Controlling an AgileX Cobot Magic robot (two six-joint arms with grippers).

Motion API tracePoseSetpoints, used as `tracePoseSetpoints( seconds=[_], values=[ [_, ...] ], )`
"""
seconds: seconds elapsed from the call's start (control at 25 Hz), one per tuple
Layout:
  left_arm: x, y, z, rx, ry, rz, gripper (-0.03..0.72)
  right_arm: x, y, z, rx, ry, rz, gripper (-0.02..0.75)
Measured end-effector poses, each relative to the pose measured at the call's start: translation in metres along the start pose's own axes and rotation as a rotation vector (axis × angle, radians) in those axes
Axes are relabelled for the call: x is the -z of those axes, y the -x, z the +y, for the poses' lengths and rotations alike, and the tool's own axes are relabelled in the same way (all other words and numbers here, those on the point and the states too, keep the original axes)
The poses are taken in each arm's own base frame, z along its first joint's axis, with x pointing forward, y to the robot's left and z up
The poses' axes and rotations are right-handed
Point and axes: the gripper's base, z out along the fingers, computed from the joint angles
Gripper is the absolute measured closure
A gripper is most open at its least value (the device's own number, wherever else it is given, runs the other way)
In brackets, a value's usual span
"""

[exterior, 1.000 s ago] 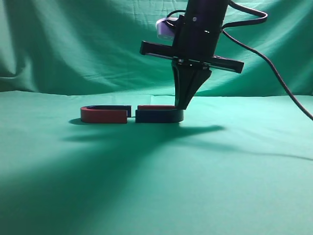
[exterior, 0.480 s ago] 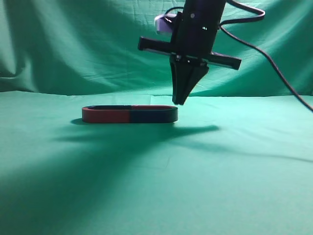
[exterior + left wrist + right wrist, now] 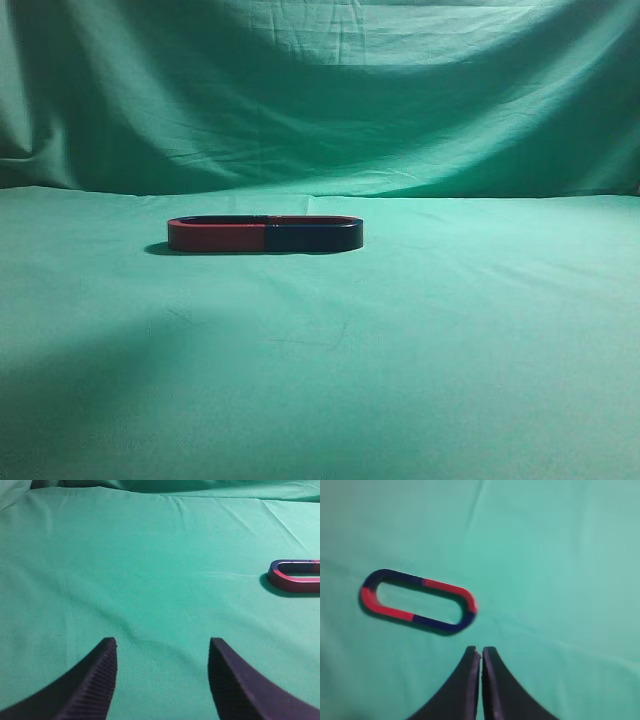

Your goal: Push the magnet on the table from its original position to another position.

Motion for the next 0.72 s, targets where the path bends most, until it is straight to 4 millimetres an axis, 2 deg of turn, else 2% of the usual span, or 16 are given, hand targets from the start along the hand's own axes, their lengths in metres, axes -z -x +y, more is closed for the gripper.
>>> tracePoseSetpoints(
  seconds=[0.16, 0.28, 0.44, 0.48, 0.52, 0.64, 0.72],
  values=[
    [0.0, 0.0, 0.0, 0.0, 0.0, 0.0, 0.316, 0.046, -0.02, -0.008, -0.007, -0.057, -0.045, 0.738],
    [0.0, 0.0, 0.0, 0.0, 0.0, 0.0, 0.316, 0.068, -0.045, -0.013, -0.022, -0.071, -0.063, 0.738],
    [0.0, 0.0, 0.0, 0.0, 0.0, 0.0, 0.316, 0.091, -0.081, -0.02, -0.042, -0.07, -0.107, 0.738],
    [0.0, 0.0, 0.0, 0.0, 0.0, 0.0, 0.316, 0.093, -0.09, -0.021, -0.046, -0.069, -0.111, 0.738],
    [0.0, 0.0, 0.0, 0.0, 0.0, 0.0, 0.316, 0.093, -0.09, -0.021, -0.046, -0.069, -0.111, 0.738],
    [0.0, 0.0, 0.0, 0.0, 0.0, 0.0, 0.316, 0.107, -0.117, -0.026, -0.052, -0.061, -0.153, 0.738],
    [0.0, 0.0, 0.0, 0.0, 0.0, 0.0, 0.316, 0.109, -0.133, -0.028, -0.052, -0.056, -0.173, 0.738]
  ],
)
